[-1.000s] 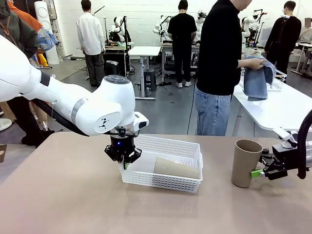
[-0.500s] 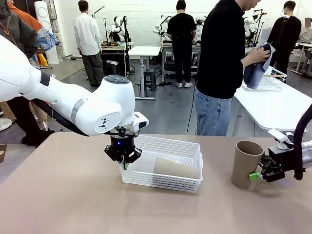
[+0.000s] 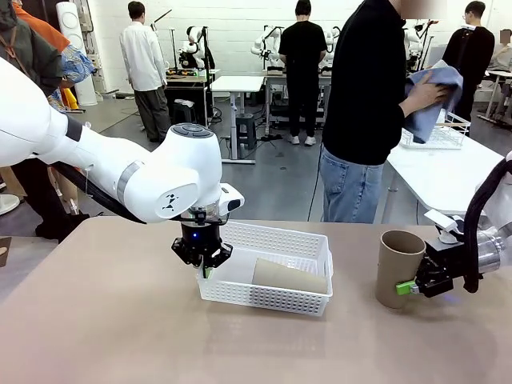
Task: Clean and organize the cups into the basket.
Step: Pick up the Reusable plastic cup from the right side of the table and stack it inside the Organizing basket in the center of the table.
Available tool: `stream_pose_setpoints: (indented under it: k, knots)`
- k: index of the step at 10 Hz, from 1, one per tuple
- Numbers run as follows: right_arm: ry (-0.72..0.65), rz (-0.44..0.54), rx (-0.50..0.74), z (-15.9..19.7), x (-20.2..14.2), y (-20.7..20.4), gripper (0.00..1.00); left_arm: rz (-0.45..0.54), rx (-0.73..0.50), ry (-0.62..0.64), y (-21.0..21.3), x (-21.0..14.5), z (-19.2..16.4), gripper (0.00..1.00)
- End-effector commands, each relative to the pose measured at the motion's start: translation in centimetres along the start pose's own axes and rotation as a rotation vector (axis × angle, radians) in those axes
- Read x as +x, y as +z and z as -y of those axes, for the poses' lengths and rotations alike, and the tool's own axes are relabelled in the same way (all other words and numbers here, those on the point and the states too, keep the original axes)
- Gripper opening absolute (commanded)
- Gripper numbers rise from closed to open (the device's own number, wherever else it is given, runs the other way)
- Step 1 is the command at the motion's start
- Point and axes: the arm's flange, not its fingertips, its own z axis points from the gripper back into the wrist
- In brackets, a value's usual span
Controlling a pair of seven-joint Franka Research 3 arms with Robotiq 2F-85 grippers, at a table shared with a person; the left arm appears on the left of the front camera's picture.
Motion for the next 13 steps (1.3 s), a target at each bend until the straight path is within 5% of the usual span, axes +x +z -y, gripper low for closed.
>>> stream_pose_setpoints:
  k: [1, 2, 3, 4, 5, 9, 13]
  knots:
    - [0.023, -0.02, 0.042, 0.2, -0.1, 0.0, 0.49, 0.011, 0.013, -0.006, 0.1, 0.0, 0.1, 0.0]
    - [0.021, -0.025, 0.045, 0.0, 0.1, 0.2, 0.03, 0.011, 0.013, -0.006, 0.1, 0.0, 0.1, 0.0]
    - [0.022, -0.026, 0.045, -0.2, 0.3, 0.3, 0.0, 0.011, 0.013, -0.006, 0.1, 0.0, 0.1, 0.0]
    - [0.028, -0.031, 0.046, -0.6, 0.6, 0.3, 0.24, 0.011, 0.013, -0.006, 0.1, 0.0, 0.1, 0.0]
    - [0.032, -0.025, 0.045, -1.0, 1.1, 0.3, 0.0, 0.011, 0.013, -0.006, 0.1, 0.0, 0.1, 0.0]
    - [-0.019, 0.159, -0.06, -8.3, 8.4, 0.5, 0.0, 0.011, 0.013, -0.006, 0.1, 0.0, 0.1, 0.0]
    - [-0.045, 0.113, -0.185, -13.7, 16.3, 0.7, 0.0, 0.011, 0.013, -0.006, 0.1, 0.0, 0.1, 0.0]
